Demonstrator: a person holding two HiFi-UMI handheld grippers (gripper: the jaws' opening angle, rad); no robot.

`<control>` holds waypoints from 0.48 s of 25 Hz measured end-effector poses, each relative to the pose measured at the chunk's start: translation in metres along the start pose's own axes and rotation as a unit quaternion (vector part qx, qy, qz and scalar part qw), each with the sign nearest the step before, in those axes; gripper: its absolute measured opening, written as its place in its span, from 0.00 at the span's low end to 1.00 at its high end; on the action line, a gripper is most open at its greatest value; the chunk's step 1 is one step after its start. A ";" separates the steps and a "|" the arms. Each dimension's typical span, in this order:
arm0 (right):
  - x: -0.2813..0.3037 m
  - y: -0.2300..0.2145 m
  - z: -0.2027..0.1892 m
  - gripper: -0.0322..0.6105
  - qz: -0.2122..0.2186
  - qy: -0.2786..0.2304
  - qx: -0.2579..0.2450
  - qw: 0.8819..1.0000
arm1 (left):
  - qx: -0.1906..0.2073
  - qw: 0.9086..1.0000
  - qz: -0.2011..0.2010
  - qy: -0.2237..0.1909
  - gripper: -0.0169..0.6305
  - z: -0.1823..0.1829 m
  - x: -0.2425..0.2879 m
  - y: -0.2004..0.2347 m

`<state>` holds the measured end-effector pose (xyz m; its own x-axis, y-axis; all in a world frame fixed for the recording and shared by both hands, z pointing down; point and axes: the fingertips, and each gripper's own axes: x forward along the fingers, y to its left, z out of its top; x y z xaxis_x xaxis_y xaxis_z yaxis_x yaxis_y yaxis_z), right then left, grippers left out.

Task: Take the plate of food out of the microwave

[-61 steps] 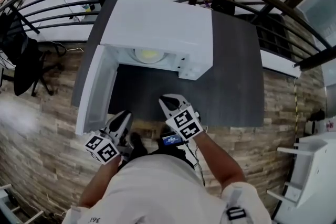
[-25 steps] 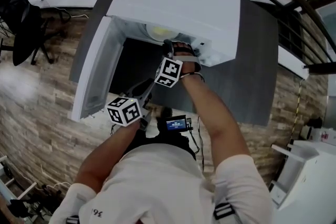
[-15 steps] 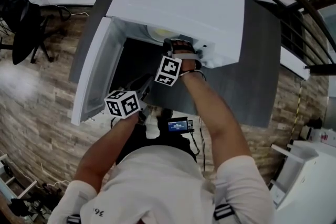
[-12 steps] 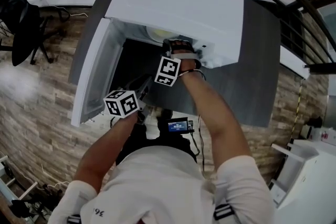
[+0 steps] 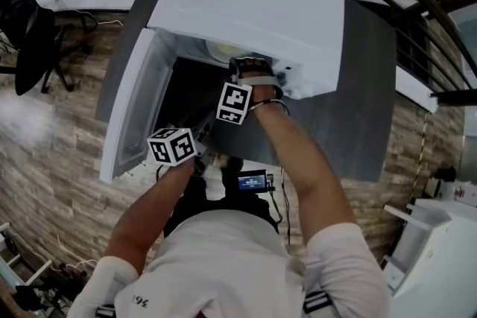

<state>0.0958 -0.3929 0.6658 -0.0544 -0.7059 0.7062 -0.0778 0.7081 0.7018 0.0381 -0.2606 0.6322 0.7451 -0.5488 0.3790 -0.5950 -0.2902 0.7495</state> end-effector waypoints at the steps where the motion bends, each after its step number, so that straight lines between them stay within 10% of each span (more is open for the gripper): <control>1: -0.001 0.000 0.001 0.10 -0.003 -0.002 -0.003 1.000 | -0.004 1.000 -0.002 -0.002 0.10 0.001 0.000 0.001; 12: -0.021 0.012 0.002 0.09 -0.027 -0.034 0.006 0.999 | -0.068 0.997 -0.024 -0.033 0.10 0.032 0.025 0.014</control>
<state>0.0939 -0.3700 0.6594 -0.1167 -0.7430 0.6590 -0.0951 0.6688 0.7373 0.0388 -0.3035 0.6348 0.7477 -0.5890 0.3066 -0.5092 -0.2121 0.8341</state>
